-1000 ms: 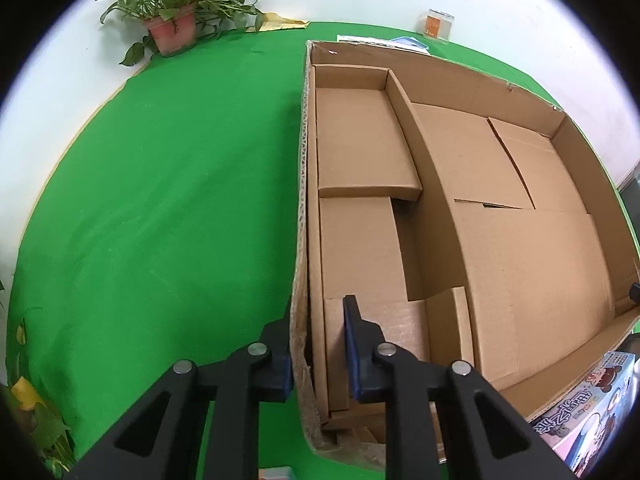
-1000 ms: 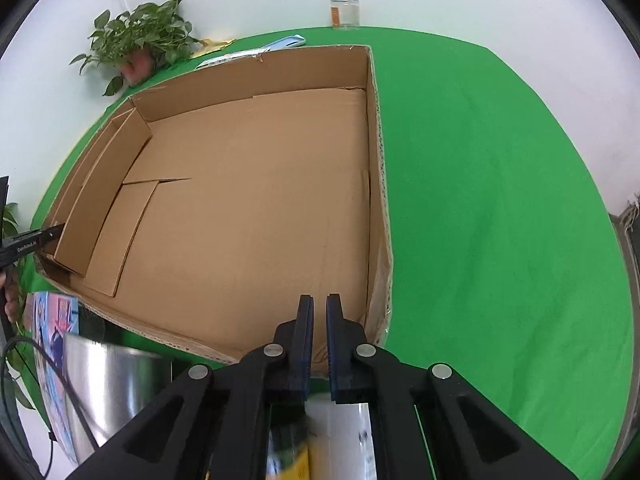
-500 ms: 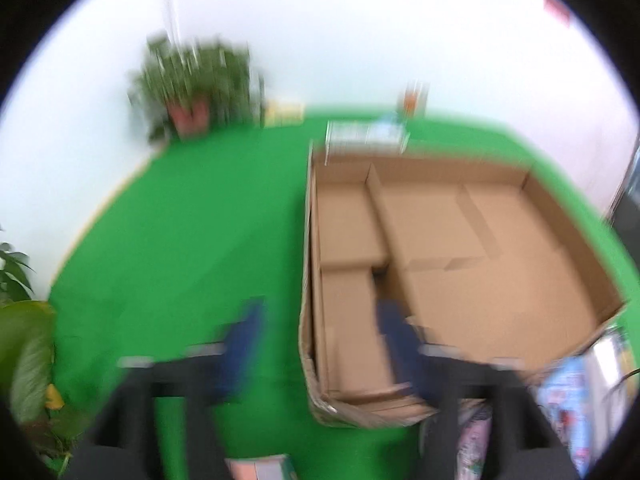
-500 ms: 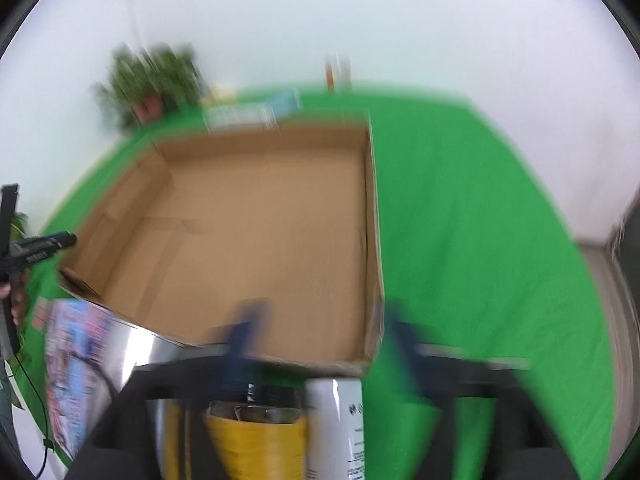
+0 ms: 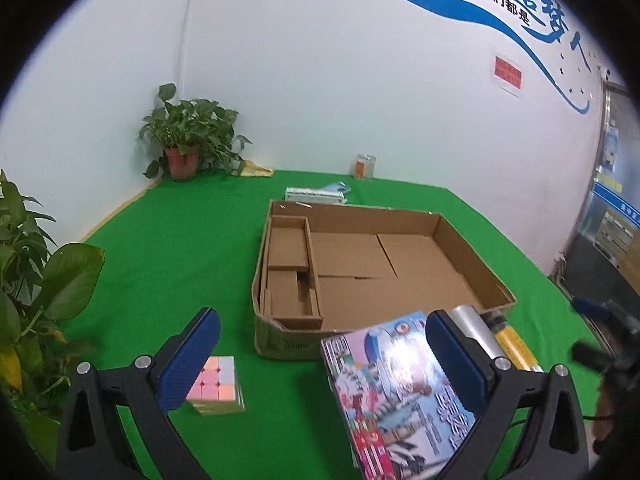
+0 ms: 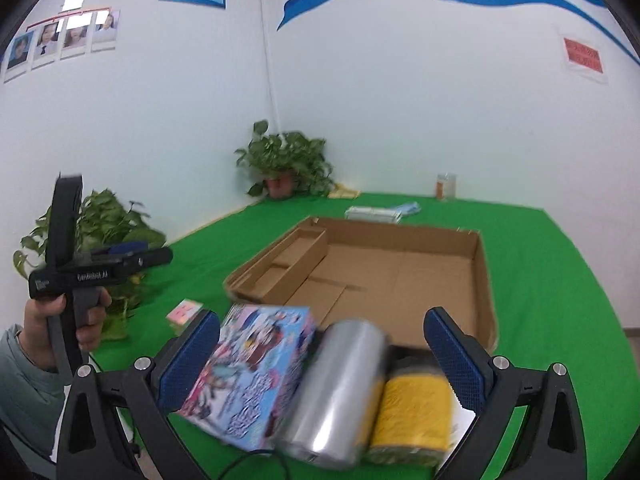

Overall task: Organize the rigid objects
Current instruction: 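Grasp the WORLD TOUR game box with the left tool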

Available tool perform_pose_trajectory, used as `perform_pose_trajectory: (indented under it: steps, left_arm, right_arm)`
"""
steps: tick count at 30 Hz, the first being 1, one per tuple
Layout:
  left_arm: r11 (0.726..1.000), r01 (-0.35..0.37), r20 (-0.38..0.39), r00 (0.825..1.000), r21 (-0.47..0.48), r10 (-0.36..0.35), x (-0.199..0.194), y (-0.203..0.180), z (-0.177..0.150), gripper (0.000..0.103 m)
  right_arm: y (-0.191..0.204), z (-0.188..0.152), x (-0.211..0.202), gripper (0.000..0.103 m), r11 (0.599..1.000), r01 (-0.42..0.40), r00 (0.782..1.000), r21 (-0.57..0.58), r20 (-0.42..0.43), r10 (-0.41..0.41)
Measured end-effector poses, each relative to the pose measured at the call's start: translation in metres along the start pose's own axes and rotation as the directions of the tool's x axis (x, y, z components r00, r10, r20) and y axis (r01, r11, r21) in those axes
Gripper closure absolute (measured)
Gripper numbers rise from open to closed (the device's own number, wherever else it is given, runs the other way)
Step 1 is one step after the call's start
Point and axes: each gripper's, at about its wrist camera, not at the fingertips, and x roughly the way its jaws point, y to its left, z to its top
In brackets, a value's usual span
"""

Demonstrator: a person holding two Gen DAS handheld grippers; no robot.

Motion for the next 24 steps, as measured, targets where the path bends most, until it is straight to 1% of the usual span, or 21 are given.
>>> perform_pose_trajectory:
  steps: [1, 2, 3, 4, 5, 6, 7, 8, 9, 10, 11, 12, 14, 15, 17, 18, 19, 20, 21, 23, 24]
  left_arm:
    - [1.0, 0.007, -0.013, 1.0, -0.001, -0.007, -0.007, 0.002, 0.003, 0.001]
    - [1.0, 0.014, -0.016, 1.0, 0.011, -0.014, -0.013, 0.004, 0.008, 0.005]
    - [0.999, 0.015, -0.013, 1.0, 0.041, -0.015, -0.021, 0.001, 0.012, 0.008]
    - [0.997, 0.006, -0.012, 1.0, 0.074, -0.005, -0.027, -0.002, 0.013, 0.02]
    - [0.994, -0.009, -0.013, 1.0, 0.106, 0.01, -0.03, -0.004, 0.014, 0.031]
    - [0.993, -0.016, -0.029, 0.999, 0.121, 0.019, -0.028, -0.005, 0.011, 0.032]
    - [0.994, 0.006, -0.045, 0.999, 0.112, -0.001, -0.025, -0.008, 0.005, 0.032]
    - [0.994, 0.054, -0.066, 0.997, 0.095, -0.048, -0.017, -0.008, -0.004, 0.029]
    - [0.99, 0.124, -0.094, 0.989, 0.061, -0.118, -0.007, -0.008, -0.015, 0.027]
    - [0.984, 0.179, -0.129, 0.976, 0.01, -0.177, 0.008, -0.007, -0.029, 0.018]
    - [0.977, 0.213, -0.162, 0.963, -0.028, -0.214, 0.02, -0.006, -0.042, 0.018]
    - [0.965, 0.25, -0.205, 0.943, -0.076, -0.261, 0.038, -0.004, -0.058, 0.018]
    - [0.94, 0.283, -0.255, 0.911, -0.189, -0.325, 0.066, 0.005, -0.08, 0.018]
    - [0.915, 0.286, -0.291, 0.884, -0.286, -0.367, 0.084, 0.012, -0.093, 0.018]
    - [0.864, 0.321, -0.311, 0.837, -0.387, -0.45, 0.107, 0.019, -0.107, 0.018]
    - [0.855, 0.301, -0.323, 0.831, -0.422, -0.452, 0.117, 0.022, -0.112, 0.018]
    - [0.855, 0.276, -0.33, 0.835, -0.439, -0.44, 0.125, 0.024, -0.116, 0.019]
    - [0.852, 0.273, -0.332, 0.833, -0.447, -0.442, 0.13, 0.026, -0.118, 0.019]
    - [0.828, 0.29, -0.302, 0.831, -0.481, -0.467, 0.132, 0.026, -0.118, 0.02]
    - [0.8, 0.325, -0.269, 0.822, -0.504, -0.503, 0.134, 0.025, -0.117, 0.02]
    - [0.806, 0.325, -0.282, 0.817, -0.494, -0.502, 0.137, 0.022, -0.116, 0.02]
  right_arm:
    - [0.005, -0.006, 0.005, 0.0, 1.0, 0.012, 0.999, 0.002, -0.039, -0.012]
    - [0.008, -0.011, 0.011, 0.001, 1.0, 0.023, 0.996, -0.002, -0.082, -0.023]
    - [0.012, -0.017, 0.016, 0.01, 1.0, 0.028, 0.993, -0.005, -0.115, -0.028]
    - [0.013, -0.022, 0.019, 0.018, 1.0, 0.022, 0.991, -0.007, -0.128, -0.023]
    - [0.014, -0.025, 0.022, 0.029, 1.0, 0.013, 0.989, -0.007, -0.144, -0.014]
    - [0.015, -0.028, 0.022, 0.028, 1.0, 0.006, 0.989, -0.004, -0.149, -0.007]
    - [0.018, -0.031, 0.023, 0.026, 1.0, -0.005, 0.989, 0.0, -0.148, 0.005]
    - [0.021, -0.036, 0.021, 0.011, 0.999, -0.034, 0.987, 0.01, -0.155, 0.035]
    - [0.025, -0.038, 0.024, 0.001, 0.999, -0.051, 0.985, 0.018, -0.163, 0.053]
    - [0.028, -0.041, 0.03, 0.0, 0.997, -0.078, 0.981, 0.024, -0.176, 0.081]
    - [0.031, -0.042, 0.037, 0.0, 0.995, -0.098, 0.975, 0.025, -0.196, 0.101]
    - [0.036, -0.046, 0.043, 0.0, 0.992, -0.122, 0.968, 0.024, -0.219, 0.125]
    - [0.046, -0.055, 0.057, 0.0, 0.988, -0.155, 0.955, 0.015, -0.255, 0.153]
    - [0.049, -0.059, 0.065, 0.0, 0.987, -0.16, 0.948, 0.01, -0.277, 0.156]
    - [0.057, -0.062, 0.078, 0.0, 0.986, -0.165, 0.941, -0.012, -0.301, 0.154]
    - [0.059, -0.063, 0.084, 0.0, 0.986, -0.167, 0.937, -0.014, -0.315, 0.154]
    - [0.061, -0.062, 0.091, 0.0, 0.986, -0.164, 0.932, -0.014, -0.329, 0.151]
    - [0.064, -0.062, 0.097, 0.0, 0.988, -0.154, 0.93, -0.016, -0.34, 0.139]
    - [0.067, -0.062, 0.104, 0.0, 0.99, -0.142, 0.928, -0.025, -0.35, 0.125]
    - [0.076, -0.063, 0.116, 0.0, 0.99, -0.126, 0.918, -0.058, -0.385, 0.095]
    - [0.079, -0.063, 0.122, 0.0, 0.99, -0.121, 0.913, -0.072, -0.401, 0.083]
